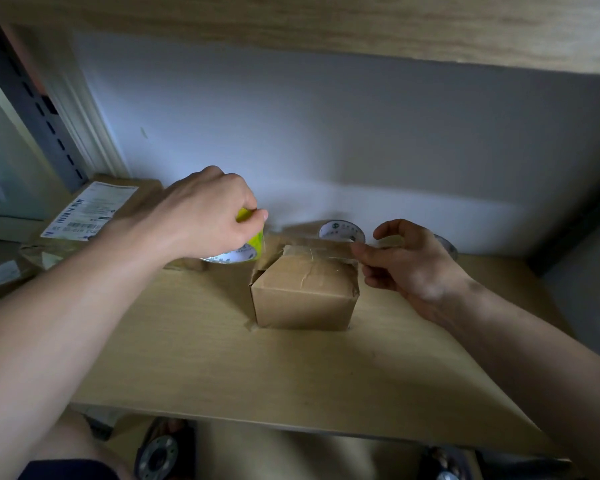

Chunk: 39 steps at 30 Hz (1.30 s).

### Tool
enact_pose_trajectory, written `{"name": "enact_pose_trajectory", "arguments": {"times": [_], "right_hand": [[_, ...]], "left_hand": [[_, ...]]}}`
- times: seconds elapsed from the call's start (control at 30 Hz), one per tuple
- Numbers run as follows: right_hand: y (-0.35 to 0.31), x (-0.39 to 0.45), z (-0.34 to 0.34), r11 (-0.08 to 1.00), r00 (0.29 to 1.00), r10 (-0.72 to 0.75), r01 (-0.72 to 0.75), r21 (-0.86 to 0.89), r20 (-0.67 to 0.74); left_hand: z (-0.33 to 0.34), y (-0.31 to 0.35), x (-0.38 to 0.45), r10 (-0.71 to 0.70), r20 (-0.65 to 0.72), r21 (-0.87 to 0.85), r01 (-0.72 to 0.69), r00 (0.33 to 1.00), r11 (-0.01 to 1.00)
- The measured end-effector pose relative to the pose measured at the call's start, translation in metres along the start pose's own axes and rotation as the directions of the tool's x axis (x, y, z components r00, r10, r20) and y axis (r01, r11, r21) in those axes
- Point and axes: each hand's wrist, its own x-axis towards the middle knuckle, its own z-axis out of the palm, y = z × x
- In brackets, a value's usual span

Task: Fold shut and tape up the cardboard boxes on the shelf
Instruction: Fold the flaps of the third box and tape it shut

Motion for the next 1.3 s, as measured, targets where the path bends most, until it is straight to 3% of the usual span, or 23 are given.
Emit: {"name": "enact_pose_trajectory", "arguments": {"times": [0.2,0.73,1.03,1.3], "right_hand": [[0.003,0.008,-0.001,0.996,0.999,0.011,-0.014,-0.089,-0.034],[0.007,0.001,-0.001,0.991,0.993,-0.117,0.115,-0.071,-0.029],[0.011,0.007,-0.003,0.998,0.999,-0.042,0.04,-0.055,-0.033],[0.016,0.014,-0.006,0.995,0.995,0.083,-0.086,0.055,0.063]], "left_hand": [[0.003,-0.001,-0.003,-0.089,0.101,0.122,0.076,0.991,0.99],[0.004,-0.005,-0.007,-0.08,0.191,0.037,0.074,0.978,0.997],[0.012,-0.007,-0.006,-0.073,0.237,0.031,0.068,0.969,0.997],[0.022,-0.012,-0.004,-0.049,0.215,-0.016,0.054,0.975,0.998]]}}
